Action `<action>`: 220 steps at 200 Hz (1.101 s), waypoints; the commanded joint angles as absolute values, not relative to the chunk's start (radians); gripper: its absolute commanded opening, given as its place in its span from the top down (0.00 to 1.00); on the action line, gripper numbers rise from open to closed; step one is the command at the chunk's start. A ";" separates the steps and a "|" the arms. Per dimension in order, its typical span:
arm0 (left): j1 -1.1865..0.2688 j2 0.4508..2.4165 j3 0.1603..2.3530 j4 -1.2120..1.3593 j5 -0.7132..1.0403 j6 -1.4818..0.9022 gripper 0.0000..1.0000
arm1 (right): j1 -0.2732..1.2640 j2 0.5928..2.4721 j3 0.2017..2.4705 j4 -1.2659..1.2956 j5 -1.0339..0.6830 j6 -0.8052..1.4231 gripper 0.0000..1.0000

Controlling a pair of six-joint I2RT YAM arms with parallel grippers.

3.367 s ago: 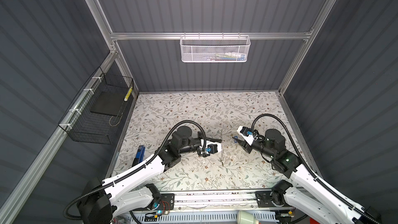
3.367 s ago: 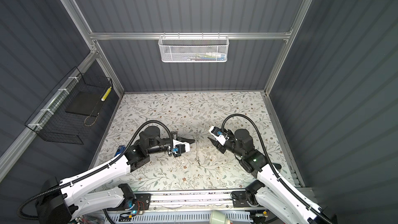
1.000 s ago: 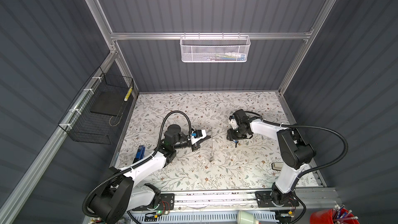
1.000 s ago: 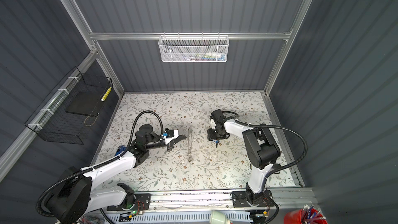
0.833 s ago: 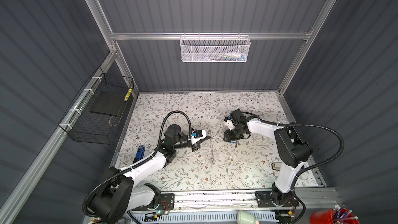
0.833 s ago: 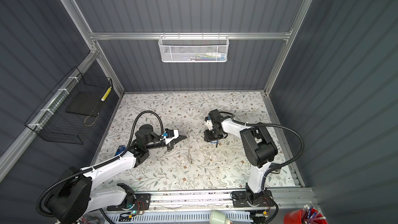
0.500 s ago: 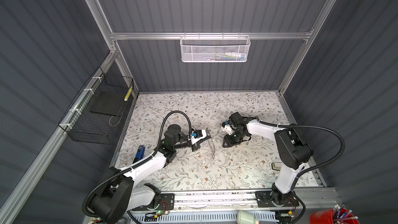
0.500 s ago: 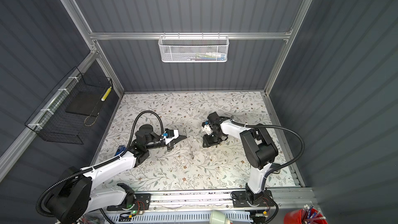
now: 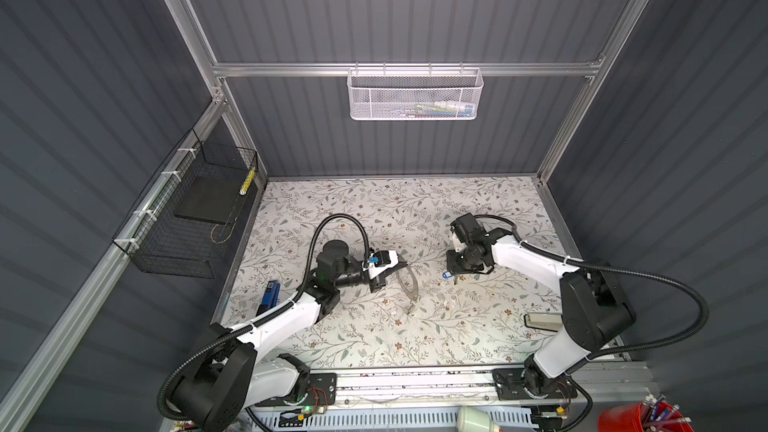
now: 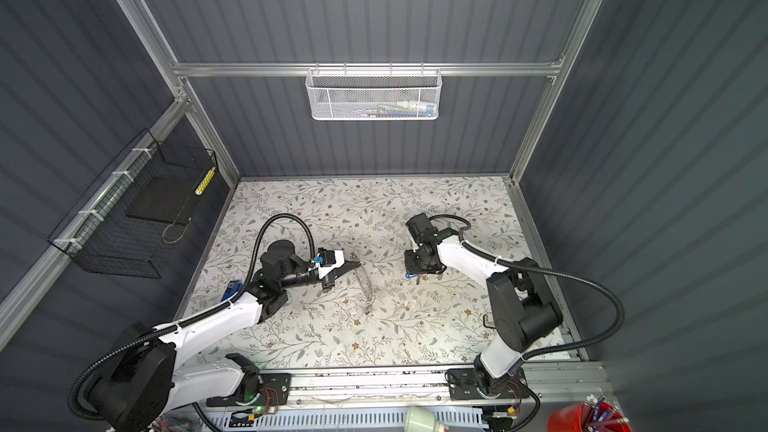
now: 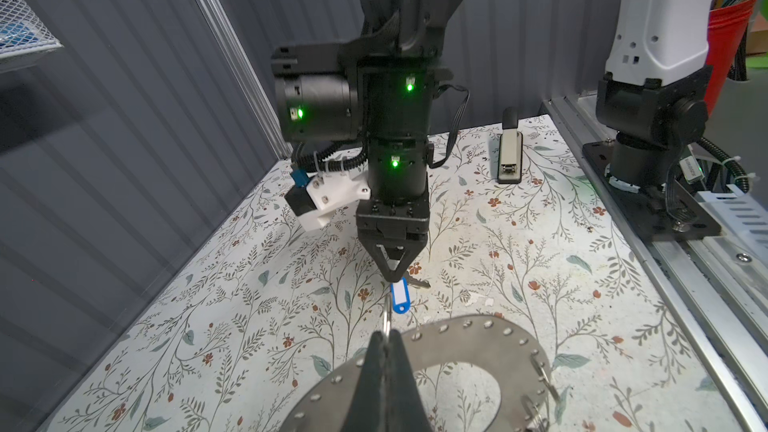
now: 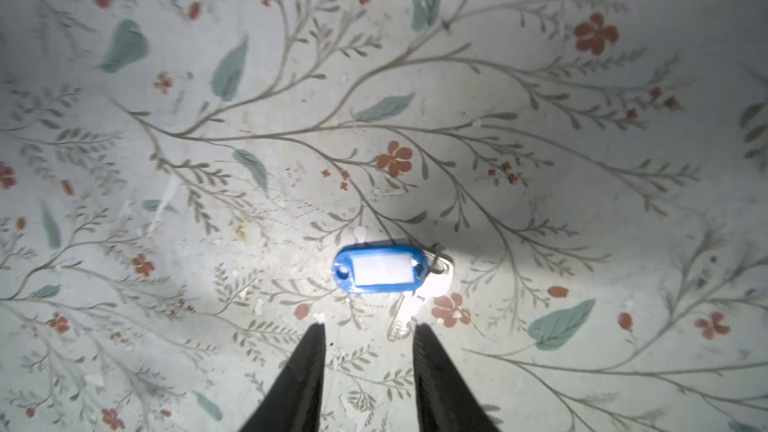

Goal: Put the keys on the keyring
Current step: 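Lower the right gripper and grasp the blue-tagged key by its ring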

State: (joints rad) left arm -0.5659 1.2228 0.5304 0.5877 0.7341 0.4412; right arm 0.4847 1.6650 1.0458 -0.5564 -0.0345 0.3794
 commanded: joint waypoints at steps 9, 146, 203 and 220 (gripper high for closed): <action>-0.563 1.194 0.546 0.594 0.749 0.459 1.00 | 0.481 1.689 1.072 -0.574 0.019 0.437 0.65; -0.563 1.216 0.547 0.599 0.755 0.454 1.00 | 0.466 1.764 1.094 -0.541 0.063 0.439 0.73; -0.563 1.223 0.549 0.598 0.755 0.454 1.00 | 0.465 1.781 1.100 -0.549 0.043 0.434 0.75; -0.563 1.224 0.549 0.598 0.756 0.454 1.00 | 0.464 1.790 1.101 -0.551 0.041 0.433 0.76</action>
State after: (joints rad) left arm -0.5659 1.2198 0.5304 0.5838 0.7345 0.4412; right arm 0.4671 1.7660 1.0790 -0.5388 0.0414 0.4339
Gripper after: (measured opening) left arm 0.044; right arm 0.244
